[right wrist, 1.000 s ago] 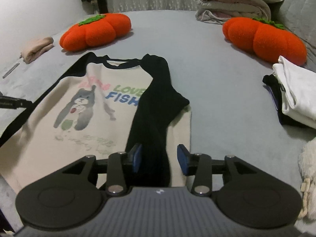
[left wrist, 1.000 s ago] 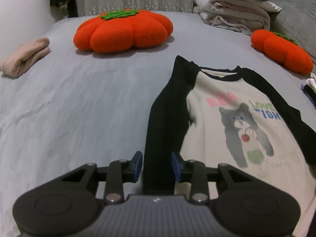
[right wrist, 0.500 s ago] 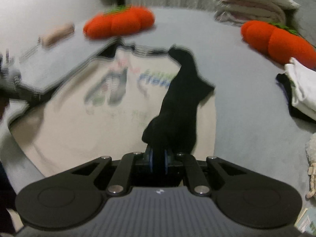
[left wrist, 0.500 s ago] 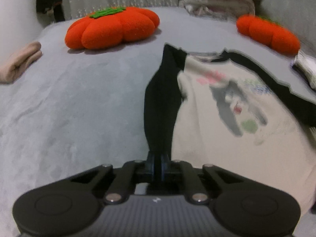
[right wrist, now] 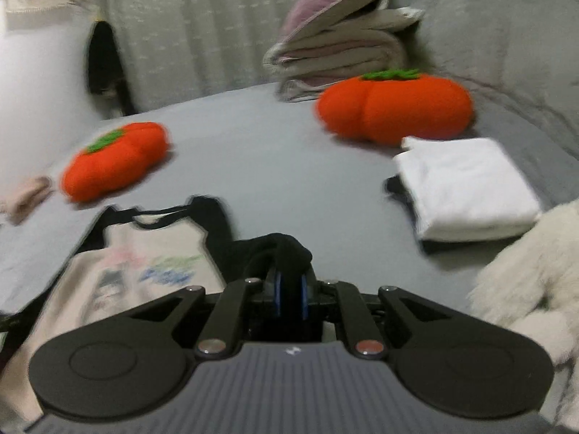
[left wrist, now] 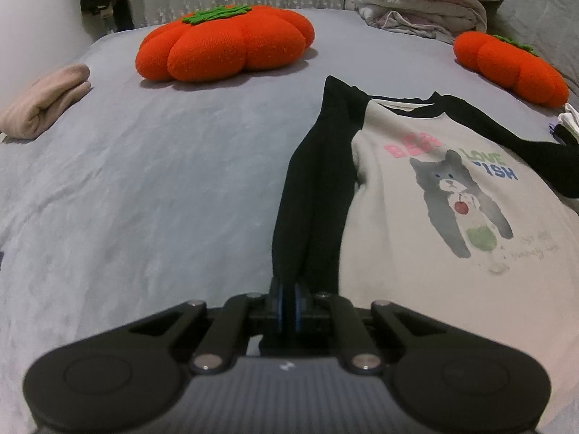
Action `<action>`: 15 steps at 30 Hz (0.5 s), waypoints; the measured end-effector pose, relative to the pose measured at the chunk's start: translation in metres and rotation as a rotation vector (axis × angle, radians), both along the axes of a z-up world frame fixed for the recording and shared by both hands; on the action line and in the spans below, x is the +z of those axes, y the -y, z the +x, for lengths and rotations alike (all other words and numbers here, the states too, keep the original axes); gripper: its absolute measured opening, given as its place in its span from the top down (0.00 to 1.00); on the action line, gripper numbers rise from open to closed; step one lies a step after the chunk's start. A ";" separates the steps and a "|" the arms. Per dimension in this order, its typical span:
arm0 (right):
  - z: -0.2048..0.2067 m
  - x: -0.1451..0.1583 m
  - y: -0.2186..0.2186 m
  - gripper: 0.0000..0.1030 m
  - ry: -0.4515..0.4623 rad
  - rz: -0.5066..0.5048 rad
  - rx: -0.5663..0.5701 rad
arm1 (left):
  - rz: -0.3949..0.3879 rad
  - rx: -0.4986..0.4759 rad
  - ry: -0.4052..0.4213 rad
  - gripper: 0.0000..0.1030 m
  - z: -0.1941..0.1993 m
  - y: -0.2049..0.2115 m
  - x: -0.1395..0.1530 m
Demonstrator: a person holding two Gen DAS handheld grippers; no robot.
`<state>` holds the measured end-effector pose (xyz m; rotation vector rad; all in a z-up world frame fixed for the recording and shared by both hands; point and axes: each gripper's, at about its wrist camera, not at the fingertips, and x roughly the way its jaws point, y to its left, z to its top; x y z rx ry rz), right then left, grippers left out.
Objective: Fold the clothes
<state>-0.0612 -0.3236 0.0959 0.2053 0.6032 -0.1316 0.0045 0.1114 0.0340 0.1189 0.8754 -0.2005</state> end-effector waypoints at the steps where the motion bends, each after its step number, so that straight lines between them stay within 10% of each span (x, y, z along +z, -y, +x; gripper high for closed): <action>1: 0.008 -0.002 0.004 0.89 -0.005 -0.011 -0.029 | -0.003 0.000 -0.001 0.89 0.001 0.000 0.000; 4: 0.022 -0.003 0.016 0.89 0.029 -0.056 -0.115 | -0.016 -0.074 -0.013 0.66 0.000 0.004 0.002; 9: 0.033 0.003 0.031 0.87 0.139 -0.080 -0.220 | -0.032 -0.071 0.008 0.62 0.002 0.000 0.007; 15: 0.062 -0.045 0.042 0.77 -0.106 -0.085 -0.228 | 0.064 -0.121 -0.009 0.59 0.009 0.018 -0.007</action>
